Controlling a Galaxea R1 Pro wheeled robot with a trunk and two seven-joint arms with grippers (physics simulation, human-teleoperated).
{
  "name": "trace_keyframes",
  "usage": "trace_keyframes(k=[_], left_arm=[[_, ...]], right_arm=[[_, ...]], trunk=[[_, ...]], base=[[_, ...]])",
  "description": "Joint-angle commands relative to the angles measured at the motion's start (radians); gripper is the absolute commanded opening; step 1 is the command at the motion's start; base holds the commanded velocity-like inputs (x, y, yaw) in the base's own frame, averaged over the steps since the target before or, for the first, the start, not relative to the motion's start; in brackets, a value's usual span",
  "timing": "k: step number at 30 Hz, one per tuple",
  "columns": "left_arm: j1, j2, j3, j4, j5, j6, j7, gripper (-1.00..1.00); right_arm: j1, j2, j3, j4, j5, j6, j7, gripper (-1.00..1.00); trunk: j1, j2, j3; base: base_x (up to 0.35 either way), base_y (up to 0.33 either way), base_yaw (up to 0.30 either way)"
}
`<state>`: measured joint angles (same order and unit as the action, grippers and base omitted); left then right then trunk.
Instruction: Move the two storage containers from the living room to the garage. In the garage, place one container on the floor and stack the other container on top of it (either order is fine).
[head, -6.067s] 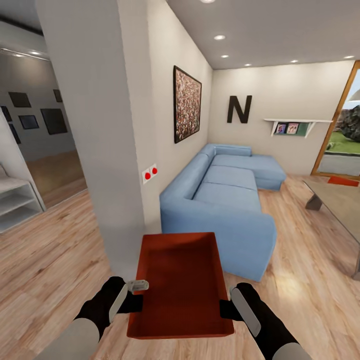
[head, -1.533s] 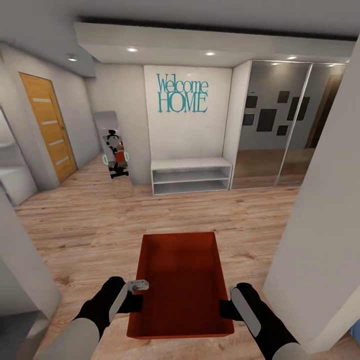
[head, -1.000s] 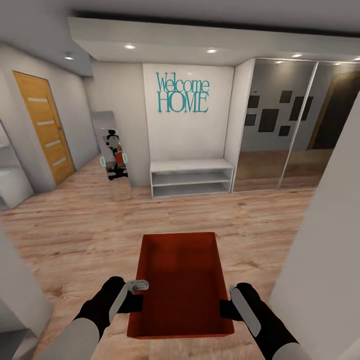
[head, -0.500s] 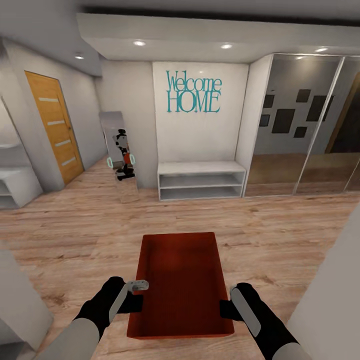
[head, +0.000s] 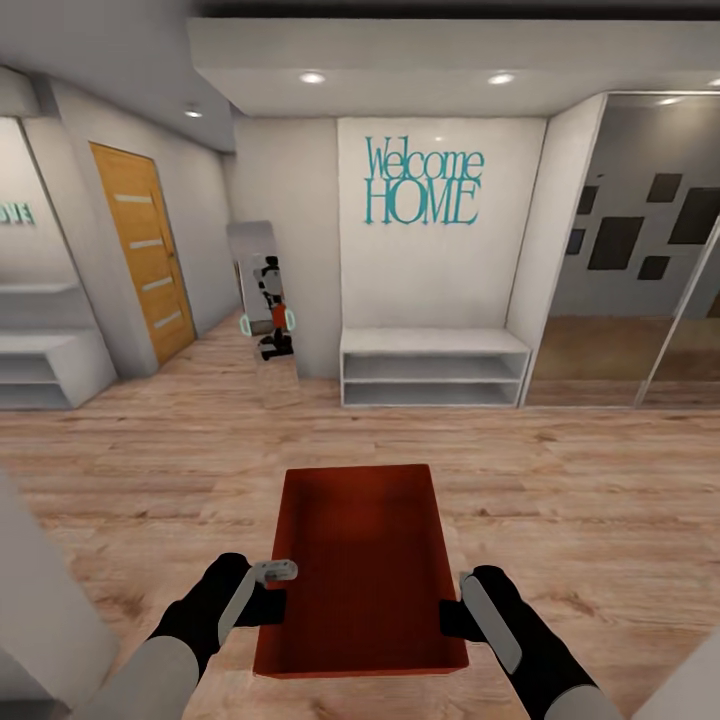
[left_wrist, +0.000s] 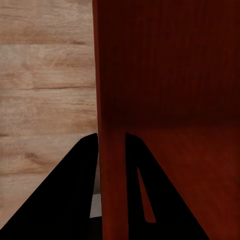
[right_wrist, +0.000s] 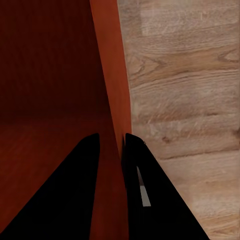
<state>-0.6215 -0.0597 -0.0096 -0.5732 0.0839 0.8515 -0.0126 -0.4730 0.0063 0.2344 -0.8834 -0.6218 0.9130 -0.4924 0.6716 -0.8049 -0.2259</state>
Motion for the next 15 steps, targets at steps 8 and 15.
trace_keyframes(k=[8,15], left_arm=[[0.000,0.000,0.000,-0.002,0.013,0.004,0.005,-1.00],[0.000,0.000,0.000,-0.002,0.012,0.004,0.005,-1.00]], right_arm=[[-0.001,0.000,-0.001,-0.002,-0.024,-0.005,-0.007,-1.00],[-0.001,0.000,-0.001,-0.002,-0.024,-0.005,-0.006,-1.00]], trunk=[[0.001,-0.001,-0.001],[0.001,-0.001,-0.001]], base=[[0.316,0.000,0.002],[0.311,0.000,0.000]])
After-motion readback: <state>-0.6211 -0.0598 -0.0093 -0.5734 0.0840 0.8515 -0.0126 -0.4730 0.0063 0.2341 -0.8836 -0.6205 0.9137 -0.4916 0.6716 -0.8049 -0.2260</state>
